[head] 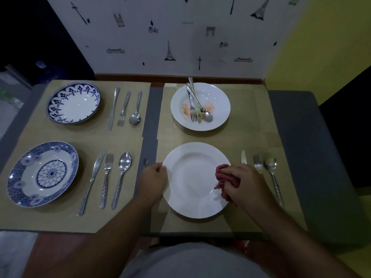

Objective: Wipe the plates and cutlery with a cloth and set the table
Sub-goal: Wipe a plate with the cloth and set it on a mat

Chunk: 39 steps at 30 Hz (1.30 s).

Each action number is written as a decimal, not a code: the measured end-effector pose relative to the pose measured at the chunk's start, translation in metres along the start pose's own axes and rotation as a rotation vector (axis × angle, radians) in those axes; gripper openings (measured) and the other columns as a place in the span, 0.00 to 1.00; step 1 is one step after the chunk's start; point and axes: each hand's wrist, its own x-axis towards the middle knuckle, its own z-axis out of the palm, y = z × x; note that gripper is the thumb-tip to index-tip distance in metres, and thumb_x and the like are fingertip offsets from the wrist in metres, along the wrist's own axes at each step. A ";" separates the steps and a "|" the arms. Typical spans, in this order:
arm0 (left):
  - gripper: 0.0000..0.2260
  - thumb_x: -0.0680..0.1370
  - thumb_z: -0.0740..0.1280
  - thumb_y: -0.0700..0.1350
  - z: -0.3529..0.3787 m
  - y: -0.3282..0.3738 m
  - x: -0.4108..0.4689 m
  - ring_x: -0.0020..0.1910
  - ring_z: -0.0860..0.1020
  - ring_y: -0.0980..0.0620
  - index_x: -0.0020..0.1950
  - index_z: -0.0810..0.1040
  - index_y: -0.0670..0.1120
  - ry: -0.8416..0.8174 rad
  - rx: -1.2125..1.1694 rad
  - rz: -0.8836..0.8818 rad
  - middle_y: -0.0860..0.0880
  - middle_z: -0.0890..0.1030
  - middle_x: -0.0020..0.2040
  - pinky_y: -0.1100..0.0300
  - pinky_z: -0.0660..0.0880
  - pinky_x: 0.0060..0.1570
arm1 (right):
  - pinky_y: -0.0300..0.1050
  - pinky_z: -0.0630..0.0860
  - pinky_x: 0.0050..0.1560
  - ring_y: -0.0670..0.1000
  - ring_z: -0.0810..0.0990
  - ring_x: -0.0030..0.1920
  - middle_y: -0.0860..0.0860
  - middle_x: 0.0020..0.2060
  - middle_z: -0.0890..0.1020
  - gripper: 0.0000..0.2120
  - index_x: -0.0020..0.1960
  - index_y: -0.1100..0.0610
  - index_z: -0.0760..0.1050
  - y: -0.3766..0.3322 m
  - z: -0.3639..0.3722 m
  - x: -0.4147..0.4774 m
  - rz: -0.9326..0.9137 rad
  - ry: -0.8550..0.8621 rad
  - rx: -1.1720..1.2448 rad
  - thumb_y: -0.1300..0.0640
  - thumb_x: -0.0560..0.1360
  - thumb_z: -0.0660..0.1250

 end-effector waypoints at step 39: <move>0.07 0.74 0.72 0.47 0.067 0.180 0.248 0.26 0.81 0.54 0.41 0.83 0.43 -0.150 0.249 0.192 0.49 0.82 0.32 0.63 0.77 0.27 | 0.35 0.80 0.39 0.42 0.84 0.39 0.44 0.43 0.85 0.17 0.52 0.48 0.84 -0.035 -0.001 0.179 0.287 0.122 0.471 0.68 0.72 0.69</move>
